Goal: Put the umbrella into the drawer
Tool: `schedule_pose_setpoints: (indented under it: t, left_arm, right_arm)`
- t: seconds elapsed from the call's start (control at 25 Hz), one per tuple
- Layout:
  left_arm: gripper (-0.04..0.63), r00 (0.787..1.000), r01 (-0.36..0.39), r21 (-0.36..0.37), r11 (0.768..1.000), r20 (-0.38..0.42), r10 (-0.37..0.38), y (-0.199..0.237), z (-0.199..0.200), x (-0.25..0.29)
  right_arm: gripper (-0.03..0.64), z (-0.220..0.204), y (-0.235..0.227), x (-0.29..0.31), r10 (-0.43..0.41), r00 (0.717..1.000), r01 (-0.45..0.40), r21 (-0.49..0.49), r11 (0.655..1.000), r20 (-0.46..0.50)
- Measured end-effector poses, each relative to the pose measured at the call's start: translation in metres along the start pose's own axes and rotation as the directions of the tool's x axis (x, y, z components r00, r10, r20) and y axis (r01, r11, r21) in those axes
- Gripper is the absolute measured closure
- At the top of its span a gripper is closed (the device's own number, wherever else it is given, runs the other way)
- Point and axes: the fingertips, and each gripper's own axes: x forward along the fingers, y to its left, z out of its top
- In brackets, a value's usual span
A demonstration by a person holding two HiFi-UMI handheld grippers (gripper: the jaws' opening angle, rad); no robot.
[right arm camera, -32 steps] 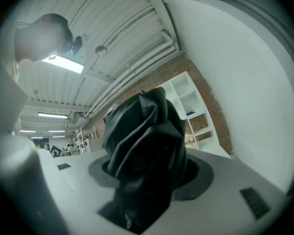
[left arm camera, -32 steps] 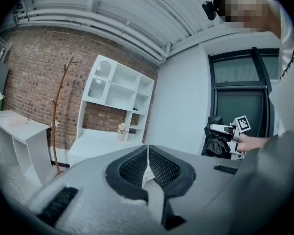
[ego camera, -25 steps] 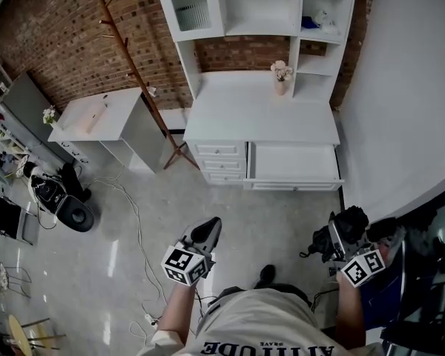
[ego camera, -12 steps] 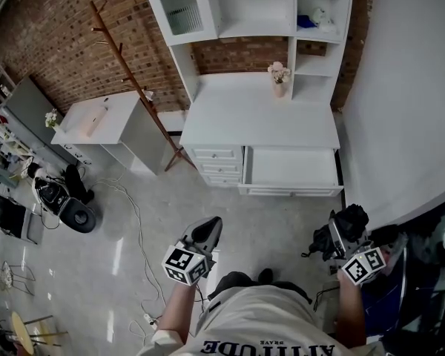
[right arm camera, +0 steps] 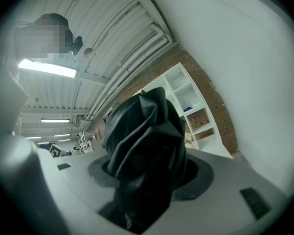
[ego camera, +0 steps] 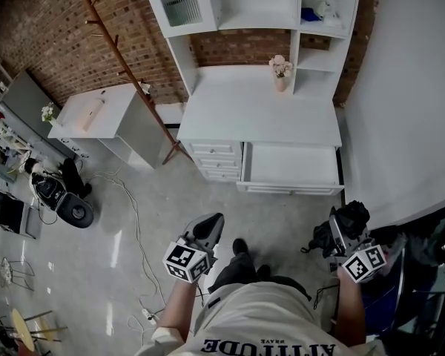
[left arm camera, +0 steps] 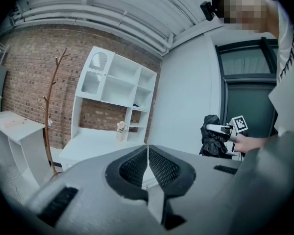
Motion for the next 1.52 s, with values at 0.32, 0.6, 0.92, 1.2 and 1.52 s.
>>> schedule_pose_setpoints:
  t: [0.32, 0.6, 0.92, 1.2, 1.52]
  left_arm:
    - [0.568, 1.000, 0.011, -0.017, 1.000, -0.002, -0.011, 0.042, 0.006, 0.032]
    - [0.568, 0.999, 0.037, -0.042, 0.998, -0.014, -0.037, 0.094, 0.020, 0.082]
    - [0.568, 0.997, 0.066, -0.059, 0.996, -0.043, -0.069, 0.162, 0.024, 0.137]
    - [0.568, 0.993, 0.099, -0.057, 0.993, -0.052, -0.102, 0.207, 0.029, 0.168]
    - [0.568, 0.992, 0.119, -0.096, 0.988, -0.019, -0.121, 0.236, 0.041, 0.185]
  right_arm:
    - [0.362, -0.004, -0.005, 0.043, -0.005, 1.000, 0.005, -0.005, 1.000, -0.023]
    - [0.362, 0.000, -0.019, 0.107, -0.044, 0.998, 0.044, 0.003, 0.999, -0.049]
    - [0.362, -0.010, -0.034, 0.187, -0.070, 0.993, 0.071, 0.001, 0.998, -0.090]
    - [0.362, -0.011, -0.038, 0.242, -0.092, 0.989, 0.091, -0.015, 0.996, -0.114]
    - [0.362, -0.005, -0.035, 0.284, -0.085, 0.986, 0.077, -0.056, 0.995, -0.145]
